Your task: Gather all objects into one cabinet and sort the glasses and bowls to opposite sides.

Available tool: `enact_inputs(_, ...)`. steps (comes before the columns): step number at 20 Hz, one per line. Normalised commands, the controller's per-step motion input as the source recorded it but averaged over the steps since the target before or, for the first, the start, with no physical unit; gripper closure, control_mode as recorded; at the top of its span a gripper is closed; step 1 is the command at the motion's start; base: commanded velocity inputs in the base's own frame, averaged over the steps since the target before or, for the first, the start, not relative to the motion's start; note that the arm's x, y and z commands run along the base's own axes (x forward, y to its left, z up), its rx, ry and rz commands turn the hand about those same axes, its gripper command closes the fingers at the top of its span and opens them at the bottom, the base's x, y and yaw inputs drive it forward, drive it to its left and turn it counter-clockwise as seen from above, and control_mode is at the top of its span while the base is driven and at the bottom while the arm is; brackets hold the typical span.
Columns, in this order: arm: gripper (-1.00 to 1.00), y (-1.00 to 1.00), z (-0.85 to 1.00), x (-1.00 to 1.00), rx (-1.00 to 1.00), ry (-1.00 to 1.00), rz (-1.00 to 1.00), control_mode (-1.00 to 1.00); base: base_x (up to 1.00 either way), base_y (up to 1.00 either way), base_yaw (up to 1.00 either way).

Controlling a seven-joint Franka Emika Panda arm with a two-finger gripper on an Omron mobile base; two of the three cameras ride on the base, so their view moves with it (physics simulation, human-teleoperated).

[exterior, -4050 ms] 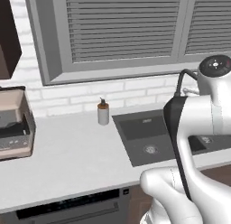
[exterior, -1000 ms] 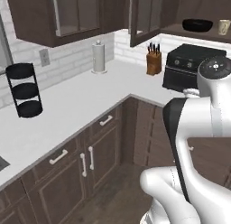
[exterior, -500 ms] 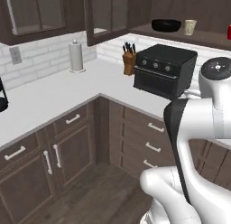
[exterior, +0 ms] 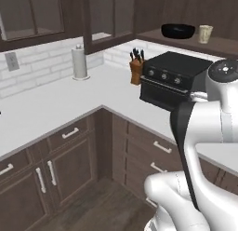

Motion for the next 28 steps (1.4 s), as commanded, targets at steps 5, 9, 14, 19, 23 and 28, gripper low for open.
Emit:
enact_inputs(5,1.00,0.00,0.00,0.00,0.00,0.00,0.00,1.00,0.64,0.15,0.11)
enact_inputs(9,1.00,0.00,0.00,0.00,0.00,0.00,0.00,1.00,0.45,0.14,0.08)
enact_inputs(14,1.00,0.00,0.00,0.00,0.00,0.00,0.00,1.00,0.36,-0.40,0.00)
enact_inputs(19,1.00,0.00,0.00,0.00,0.00,0.00,0.00,1.00,0.69,-0.65,0.00)
enact_inputs(23,1.00,0.00,0.00,0.00,0.00,0.00,0.00,1.00,1.00,-0.20,0.00)
enact_inputs(28,1.00,0.00,0.00,0.00,0.00,0.00,0.00,1.00,0.95,0.00,0.00)
